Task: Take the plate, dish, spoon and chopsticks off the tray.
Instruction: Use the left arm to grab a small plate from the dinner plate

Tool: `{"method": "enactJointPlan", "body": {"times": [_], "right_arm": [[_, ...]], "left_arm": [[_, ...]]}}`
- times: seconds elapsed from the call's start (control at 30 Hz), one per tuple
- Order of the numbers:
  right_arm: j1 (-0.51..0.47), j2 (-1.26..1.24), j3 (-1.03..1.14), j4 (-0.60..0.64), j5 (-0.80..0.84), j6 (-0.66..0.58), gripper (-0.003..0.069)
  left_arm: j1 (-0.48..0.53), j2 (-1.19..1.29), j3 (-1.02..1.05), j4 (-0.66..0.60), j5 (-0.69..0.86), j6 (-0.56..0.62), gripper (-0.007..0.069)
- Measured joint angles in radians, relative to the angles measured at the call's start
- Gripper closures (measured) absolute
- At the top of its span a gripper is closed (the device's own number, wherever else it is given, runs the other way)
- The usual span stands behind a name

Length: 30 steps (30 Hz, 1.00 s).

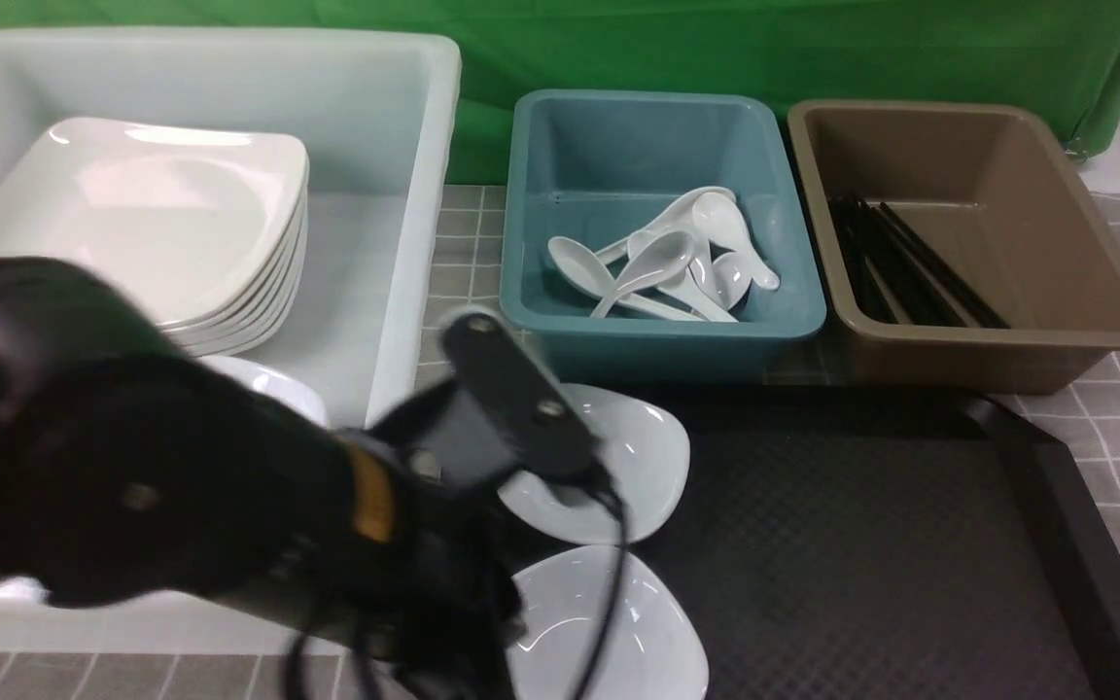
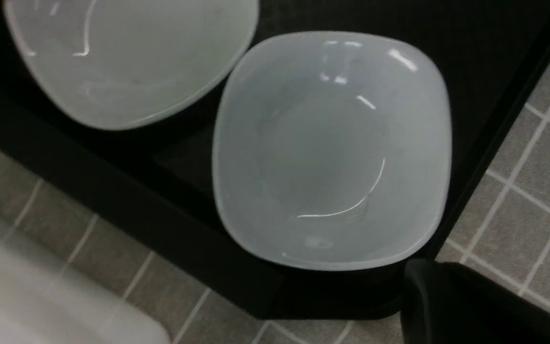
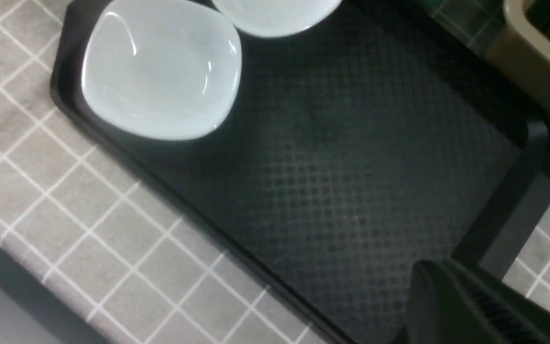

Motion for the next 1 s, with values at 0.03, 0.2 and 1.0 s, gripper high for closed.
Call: {"method": "enactJointPlan", "body": {"times": [0.03,0.2,1.0], "right_arm": [[0.0,-0.026,0.006,0.0,0.0,0.005,0.0636],[0.0,-0.112,0.008,0.0,0.001,0.007,0.0632],[0.0,-0.254,0.017,0.0,0.001,0.008,0.0623]], "left_arm": [[-0.034,0.032,-0.021,0.03,0.002,-0.034,0.0619],[-0.107,0.147,-0.076,0.071,-0.003,-0.127,0.0611],[-0.123,0.313,0.074,0.225,-0.138,0.318,0.0249]]}}
